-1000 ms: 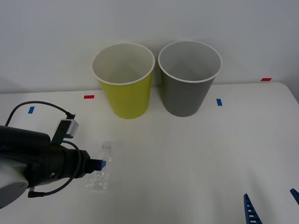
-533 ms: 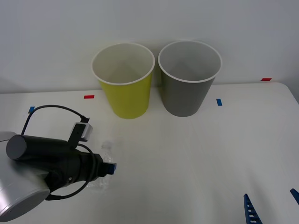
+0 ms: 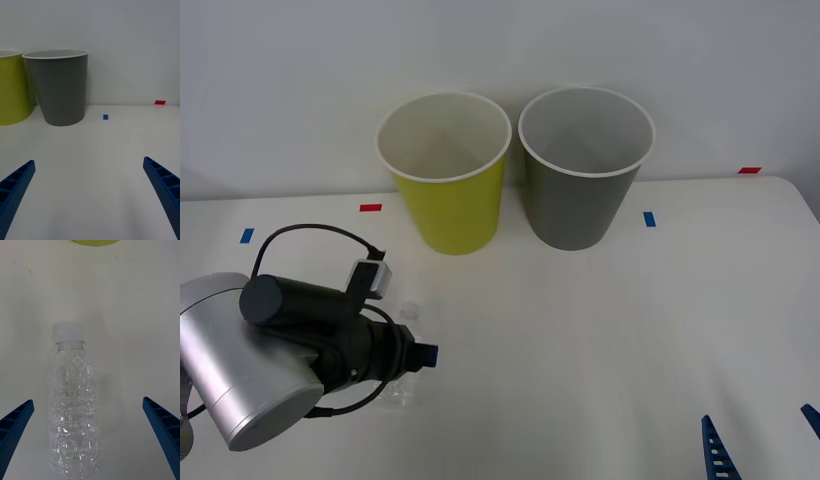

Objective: Put cans in the gray bin and PET bottles in the light green bin.

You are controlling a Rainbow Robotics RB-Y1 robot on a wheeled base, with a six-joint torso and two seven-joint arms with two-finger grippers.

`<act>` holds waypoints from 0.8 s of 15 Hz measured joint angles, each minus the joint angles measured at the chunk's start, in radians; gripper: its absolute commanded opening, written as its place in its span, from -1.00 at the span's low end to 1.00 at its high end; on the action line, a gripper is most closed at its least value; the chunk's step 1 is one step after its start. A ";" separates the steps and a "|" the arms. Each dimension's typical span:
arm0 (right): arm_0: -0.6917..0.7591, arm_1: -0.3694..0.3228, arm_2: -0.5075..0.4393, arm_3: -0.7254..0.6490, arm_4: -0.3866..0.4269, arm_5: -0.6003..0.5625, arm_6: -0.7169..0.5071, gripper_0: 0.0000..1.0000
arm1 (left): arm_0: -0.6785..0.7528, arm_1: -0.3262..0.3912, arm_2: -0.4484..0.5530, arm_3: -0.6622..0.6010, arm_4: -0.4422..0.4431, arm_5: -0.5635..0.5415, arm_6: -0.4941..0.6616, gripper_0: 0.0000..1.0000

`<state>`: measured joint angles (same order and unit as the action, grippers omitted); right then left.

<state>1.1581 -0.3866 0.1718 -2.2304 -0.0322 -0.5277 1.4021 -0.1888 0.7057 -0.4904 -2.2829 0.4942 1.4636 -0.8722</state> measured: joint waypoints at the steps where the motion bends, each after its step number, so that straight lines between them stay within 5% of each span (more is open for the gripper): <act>1: 0.000 0.000 0.000 0.000 0.000 0.000 0.000 1.00 | -0.014 -0.002 -0.020 0.014 -0.013 0.000 -0.004 1.00; 12: 0.000 0.000 0.000 0.000 0.000 0.000 0.000 1.00 | -0.091 -0.012 -0.059 0.114 -0.018 0.074 0.009 1.00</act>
<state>1.1581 -0.3866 0.1718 -2.2304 -0.0322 -0.5277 1.4021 -0.2802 0.6936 -0.5494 -2.1691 0.4767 1.5372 -0.8632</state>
